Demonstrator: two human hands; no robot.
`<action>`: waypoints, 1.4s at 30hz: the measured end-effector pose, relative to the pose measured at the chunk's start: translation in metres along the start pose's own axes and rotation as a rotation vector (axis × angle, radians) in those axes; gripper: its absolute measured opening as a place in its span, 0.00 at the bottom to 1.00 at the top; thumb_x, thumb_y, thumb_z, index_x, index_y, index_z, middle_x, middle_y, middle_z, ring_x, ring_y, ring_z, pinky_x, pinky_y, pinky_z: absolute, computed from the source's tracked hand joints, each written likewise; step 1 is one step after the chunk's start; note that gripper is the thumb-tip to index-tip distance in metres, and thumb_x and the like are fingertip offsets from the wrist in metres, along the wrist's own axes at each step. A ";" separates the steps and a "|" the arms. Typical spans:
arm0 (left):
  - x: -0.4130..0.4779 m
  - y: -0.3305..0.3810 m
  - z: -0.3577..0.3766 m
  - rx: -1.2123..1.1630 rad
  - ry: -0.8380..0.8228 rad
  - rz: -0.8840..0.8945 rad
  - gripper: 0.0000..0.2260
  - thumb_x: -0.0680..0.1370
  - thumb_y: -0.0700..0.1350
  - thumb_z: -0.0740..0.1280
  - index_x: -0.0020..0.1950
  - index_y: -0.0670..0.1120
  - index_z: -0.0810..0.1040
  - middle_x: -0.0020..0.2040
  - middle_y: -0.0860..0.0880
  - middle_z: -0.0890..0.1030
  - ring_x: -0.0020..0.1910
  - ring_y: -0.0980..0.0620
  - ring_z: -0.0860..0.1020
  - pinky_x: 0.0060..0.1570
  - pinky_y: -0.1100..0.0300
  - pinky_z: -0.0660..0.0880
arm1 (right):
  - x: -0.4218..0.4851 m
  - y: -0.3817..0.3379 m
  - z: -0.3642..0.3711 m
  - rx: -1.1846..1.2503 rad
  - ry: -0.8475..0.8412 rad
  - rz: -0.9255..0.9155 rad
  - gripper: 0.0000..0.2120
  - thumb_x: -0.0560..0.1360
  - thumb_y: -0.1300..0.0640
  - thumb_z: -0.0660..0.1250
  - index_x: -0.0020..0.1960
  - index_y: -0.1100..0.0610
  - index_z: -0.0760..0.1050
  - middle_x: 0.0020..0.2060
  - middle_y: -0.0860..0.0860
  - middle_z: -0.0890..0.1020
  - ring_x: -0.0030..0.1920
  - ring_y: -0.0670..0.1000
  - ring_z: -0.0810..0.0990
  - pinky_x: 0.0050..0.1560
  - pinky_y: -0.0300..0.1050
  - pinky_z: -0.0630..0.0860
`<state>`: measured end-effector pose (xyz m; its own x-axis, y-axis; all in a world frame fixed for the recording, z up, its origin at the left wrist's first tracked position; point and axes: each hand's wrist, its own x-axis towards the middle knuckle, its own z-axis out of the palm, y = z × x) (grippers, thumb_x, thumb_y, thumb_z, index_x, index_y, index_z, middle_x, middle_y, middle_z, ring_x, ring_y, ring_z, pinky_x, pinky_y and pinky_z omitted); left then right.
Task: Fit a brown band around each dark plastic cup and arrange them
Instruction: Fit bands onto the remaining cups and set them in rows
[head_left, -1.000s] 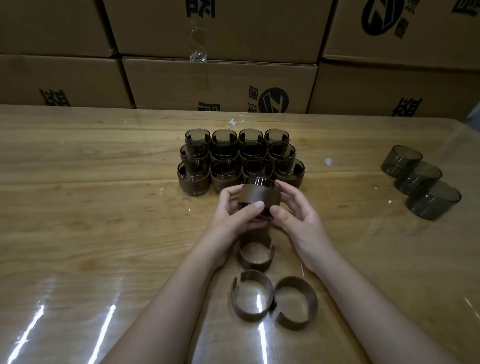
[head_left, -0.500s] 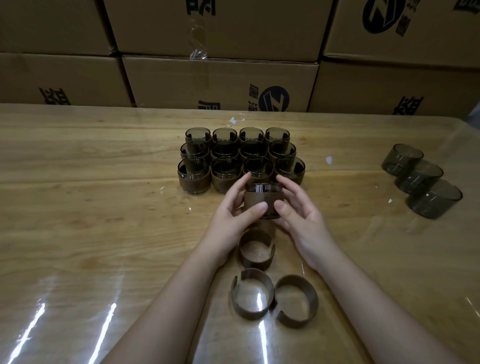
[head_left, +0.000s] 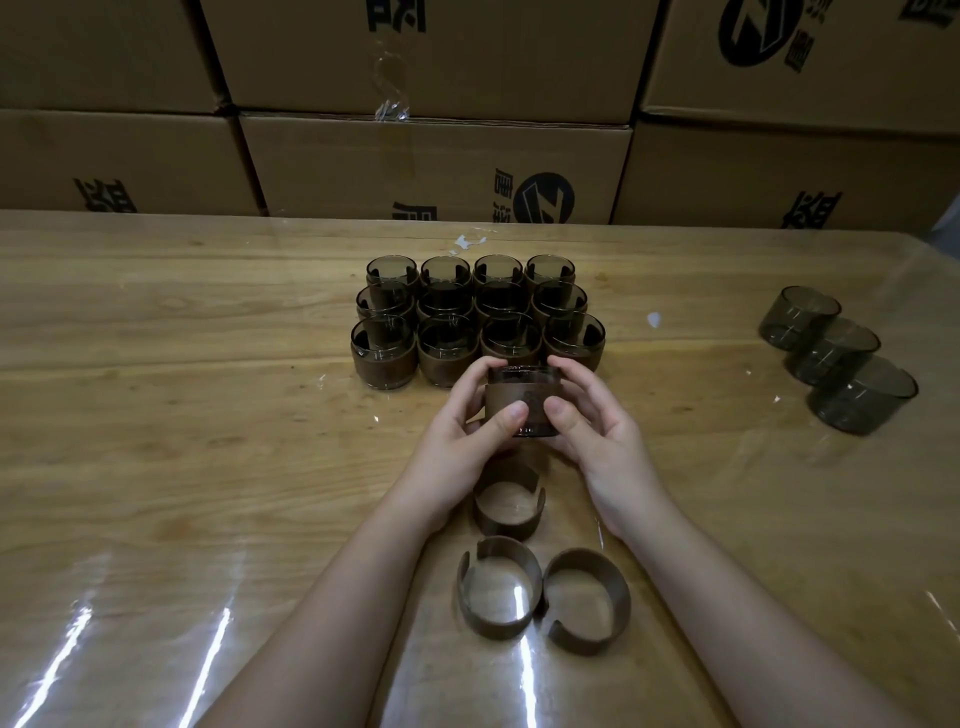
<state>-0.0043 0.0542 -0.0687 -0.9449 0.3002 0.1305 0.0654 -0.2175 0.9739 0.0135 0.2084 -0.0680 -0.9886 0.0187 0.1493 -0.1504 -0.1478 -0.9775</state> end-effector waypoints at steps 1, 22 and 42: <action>0.000 0.000 0.000 0.003 -0.001 0.001 0.22 0.72 0.47 0.69 0.66 0.51 0.70 0.59 0.44 0.78 0.55 0.49 0.79 0.59 0.47 0.77 | 0.000 0.000 0.000 -0.002 0.002 0.001 0.20 0.69 0.51 0.69 0.61 0.43 0.75 0.60 0.53 0.79 0.58 0.52 0.81 0.59 0.57 0.78; 0.002 -0.003 -0.003 0.006 -0.021 0.021 0.18 0.73 0.48 0.70 0.62 0.52 0.72 0.56 0.46 0.78 0.53 0.52 0.80 0.55 0.51 0.79 | -0.001 -0.003 0.002 -0.033 0.012 0.006 0.20 0.69 0.50 0.68 0.61 0.45 0.74 0.60 0.55 0.79 0.58 0.52 0.81 0.59 0.57 0.78; 0.002 0.001 0.001 -0.092 0.064 -0.035 0.28 0.70 0.46 0.71 0.69 0.53 0.68 0.59 0.45 0.81 0.58 0.49 0.80 0.52 0.53 0.80 | -0.002 0.000 0.003 -0.043 0.021 -0.053 0.22 0.71 0.49 0.67 0.65 0.45 0.71 0.61 0.54 0.79 0.60 0.51 0.80 0.61 0.55 0.76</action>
<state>-0.0053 0.0556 -0.0677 -0.9649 0.2497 0.0815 0.0049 -0.2932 0.9561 0.0152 0.2051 -0.0674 -0.9790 0.0457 0.1985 -0.2023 -0.1032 -0.9739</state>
